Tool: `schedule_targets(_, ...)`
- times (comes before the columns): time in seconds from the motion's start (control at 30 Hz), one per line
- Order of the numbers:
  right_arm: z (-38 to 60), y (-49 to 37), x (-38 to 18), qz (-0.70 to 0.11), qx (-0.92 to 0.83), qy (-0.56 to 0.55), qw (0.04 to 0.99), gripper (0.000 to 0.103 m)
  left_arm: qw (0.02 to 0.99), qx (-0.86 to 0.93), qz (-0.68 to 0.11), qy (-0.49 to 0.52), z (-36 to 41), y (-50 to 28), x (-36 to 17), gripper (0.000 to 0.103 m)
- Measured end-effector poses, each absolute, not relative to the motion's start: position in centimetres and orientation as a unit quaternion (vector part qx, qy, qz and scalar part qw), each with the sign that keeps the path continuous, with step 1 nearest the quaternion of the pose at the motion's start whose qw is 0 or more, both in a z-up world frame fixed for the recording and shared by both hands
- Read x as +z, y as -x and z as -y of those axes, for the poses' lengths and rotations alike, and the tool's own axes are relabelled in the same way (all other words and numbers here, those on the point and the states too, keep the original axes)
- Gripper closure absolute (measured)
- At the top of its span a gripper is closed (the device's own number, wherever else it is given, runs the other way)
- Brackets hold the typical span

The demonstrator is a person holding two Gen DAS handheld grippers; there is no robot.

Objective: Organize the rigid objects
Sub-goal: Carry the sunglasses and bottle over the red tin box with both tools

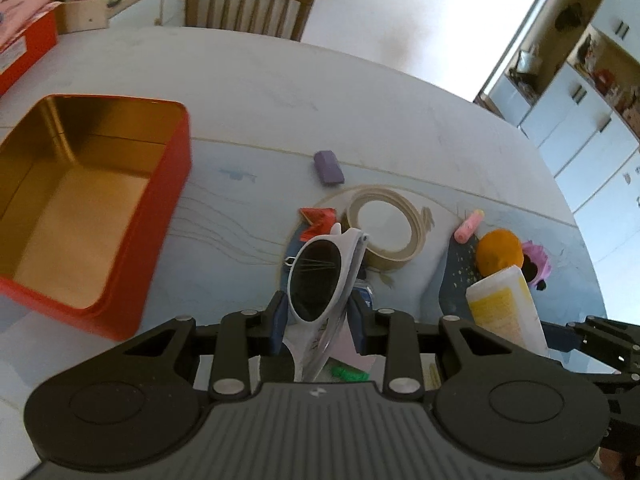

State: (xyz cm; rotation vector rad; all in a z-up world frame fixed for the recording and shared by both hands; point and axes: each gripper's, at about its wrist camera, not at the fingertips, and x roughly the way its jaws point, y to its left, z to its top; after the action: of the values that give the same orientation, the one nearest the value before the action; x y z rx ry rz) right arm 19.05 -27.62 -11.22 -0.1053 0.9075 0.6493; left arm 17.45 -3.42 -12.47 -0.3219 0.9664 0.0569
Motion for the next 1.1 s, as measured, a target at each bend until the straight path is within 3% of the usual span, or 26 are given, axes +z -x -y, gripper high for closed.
schedule_targets(0.57,22.1,-18.2,-7.0,-0.408,0.341,0.056,0.845,0.059,0.884,0.034,-0.428,0.186,-1.6,-13.8,-7.9,0.074)
schedule_targets(1.1,9.8,-18.6,-4.4,-0.392,0.349,0.066,0.849,0.059,0.9,0.035,-0.399,0.172,-12.5,-13.8,-3.4,0.074)
